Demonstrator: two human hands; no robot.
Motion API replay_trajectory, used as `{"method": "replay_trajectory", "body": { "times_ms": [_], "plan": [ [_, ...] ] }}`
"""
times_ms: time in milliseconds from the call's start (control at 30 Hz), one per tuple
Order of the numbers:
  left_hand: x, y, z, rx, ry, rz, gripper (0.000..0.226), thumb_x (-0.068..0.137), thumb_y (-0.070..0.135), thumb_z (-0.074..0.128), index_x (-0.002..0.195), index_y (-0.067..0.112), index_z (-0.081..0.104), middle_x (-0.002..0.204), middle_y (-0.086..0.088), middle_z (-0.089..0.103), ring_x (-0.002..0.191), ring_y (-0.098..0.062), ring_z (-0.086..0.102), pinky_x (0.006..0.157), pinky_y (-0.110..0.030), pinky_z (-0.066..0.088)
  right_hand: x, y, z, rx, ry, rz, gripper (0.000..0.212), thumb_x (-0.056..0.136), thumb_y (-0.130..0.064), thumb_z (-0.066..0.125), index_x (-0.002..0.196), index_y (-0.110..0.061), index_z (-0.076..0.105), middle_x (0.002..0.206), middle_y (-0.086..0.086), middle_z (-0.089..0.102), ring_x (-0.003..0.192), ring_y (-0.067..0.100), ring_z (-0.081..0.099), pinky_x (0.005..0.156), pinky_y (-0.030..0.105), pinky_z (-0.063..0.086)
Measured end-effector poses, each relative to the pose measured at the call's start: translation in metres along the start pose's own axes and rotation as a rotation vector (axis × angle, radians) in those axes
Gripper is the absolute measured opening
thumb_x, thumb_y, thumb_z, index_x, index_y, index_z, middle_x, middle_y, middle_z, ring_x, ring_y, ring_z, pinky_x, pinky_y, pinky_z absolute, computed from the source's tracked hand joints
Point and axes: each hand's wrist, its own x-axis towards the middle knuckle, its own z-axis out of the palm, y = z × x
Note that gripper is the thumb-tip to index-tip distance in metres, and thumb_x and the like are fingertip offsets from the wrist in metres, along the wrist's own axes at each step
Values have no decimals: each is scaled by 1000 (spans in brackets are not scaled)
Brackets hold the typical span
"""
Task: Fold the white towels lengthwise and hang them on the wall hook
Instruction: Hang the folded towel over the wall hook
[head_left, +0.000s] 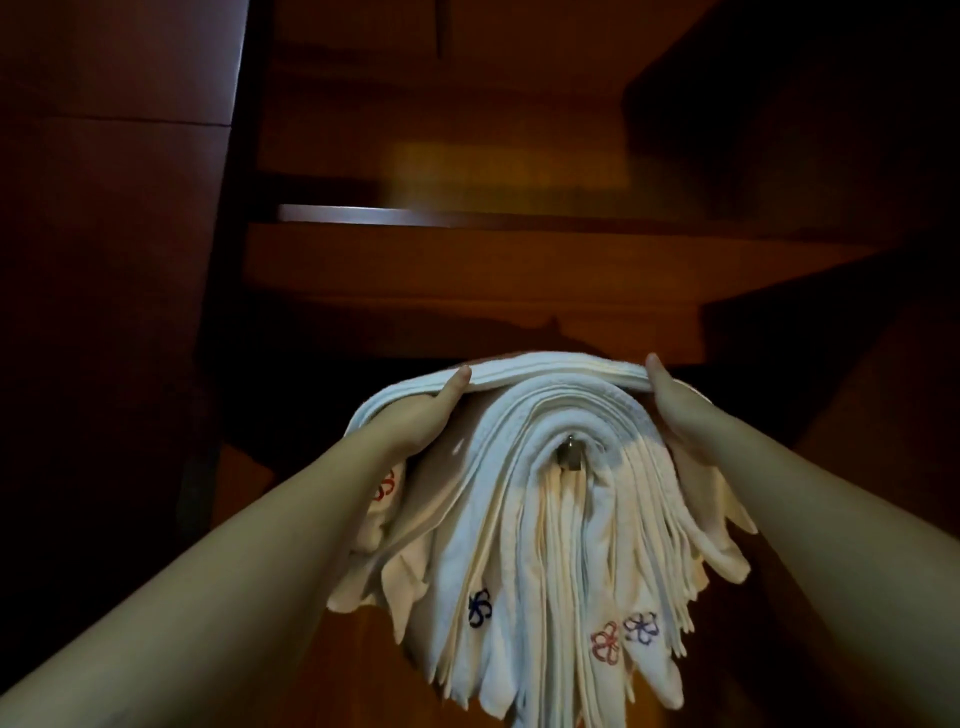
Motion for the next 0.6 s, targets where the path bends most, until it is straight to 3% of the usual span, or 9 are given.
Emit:
{"method": "replay_trajectory", "body": {
  "times_ms": [67, 167, 267, 333, 400, 433, 533, 600],
  "plan": [
    [-3, -10, 6, 11, -10, 7, 92, 86, 85, 22, 135, 19, 62, 140, -8, 59, 126, -26, 54, 106, -36, 38, -3, 7, -5, 39, 14, 46, 83, 95, -76, 27, 141, -13, 53, 134, 18, 62, 121, 33, 61, 108, 50, 46],
    [-9, -22, 14, 215, 29, 59, 85, 91, 79, 19, 138, 20, 60, 140, -11, 59, 129, -28, 52, 100, -32, 35, -10, 11, -14, 17, 9, 113, 82, 99, -72, 23, 125, -4, 59, 114, 20, 69, 103, 32, 68, 94, 45, 53],
    [-12, -33, 9, 427, 8, 73, 85, 92, 79, 19, 137, 19, 61, 142, -11, 57, 129, -29, 51, 104, -34, 36, -13, 11, -20, 1, 91, 120, 77, 102, -67, 21, 121, -5, 63, 120, 22, 68, 113, 36, 63, 107, 51, 46],
    [-10, -41, 0, 597, 8, 60, 89, 88, 83, 25, 145, 19, 52, 149, -9, 50, 133, -30, 47, 110, -40, 36, -15, 10, -21, -56, 159, 105, 73, 104, -62, 21, 128, -5, 60, 129, 19, 64, 124, 34, 56, 114, 51, 37],
    [-9, -48, -9, 692, -7, -30, 99, 81, 90, 27, 143, 18, 52, 148, -9, 51, 132, -31, 49, 109, -42, 38, -17, 10, -24, -130, 197, 99, 72, 105, -59, 20, 129, -4, 59, 126, 16, 64, 120, 33, 55, 114, 51, 35],
    [-10, -51, -10, 711, -26, -73, 102, 77, 93, 26, 137, 16, 59, 144, -10, 54, 129, -32, 51, 107, -42, 39, -17, 11, -25, -172, 200, 102, 73, 105, -59, 19, 118, -3, 63, 122, 15, 65, 115, 32, 56, 112, 50, 37],
    [-16, -52, -9, 603, -76, 17, 97, 72, 97, 26, 127, 28, 66, 124, -4, 66, 112, -24, 61, 99, -35, 45, -21, 13, -32, -369, 164, 146, 80, 102, -64, 17, 92, -5, 70, 104, 19, 71, 98, 34, 63, 99, 46, 45],
    [-29, -39, -1, 311, -99, 219, 63, 80, 89, 30, 114, 48, 66, 92, 9, 72, 83, -13, 68, 75, -22, 52, -24, 12, -34, -506, 144, 209, 88, 100, -67, 19, 87, 0, 74, 84, 19, 75, 86, 34, 68, 90, 42, 51]
  ]
}}
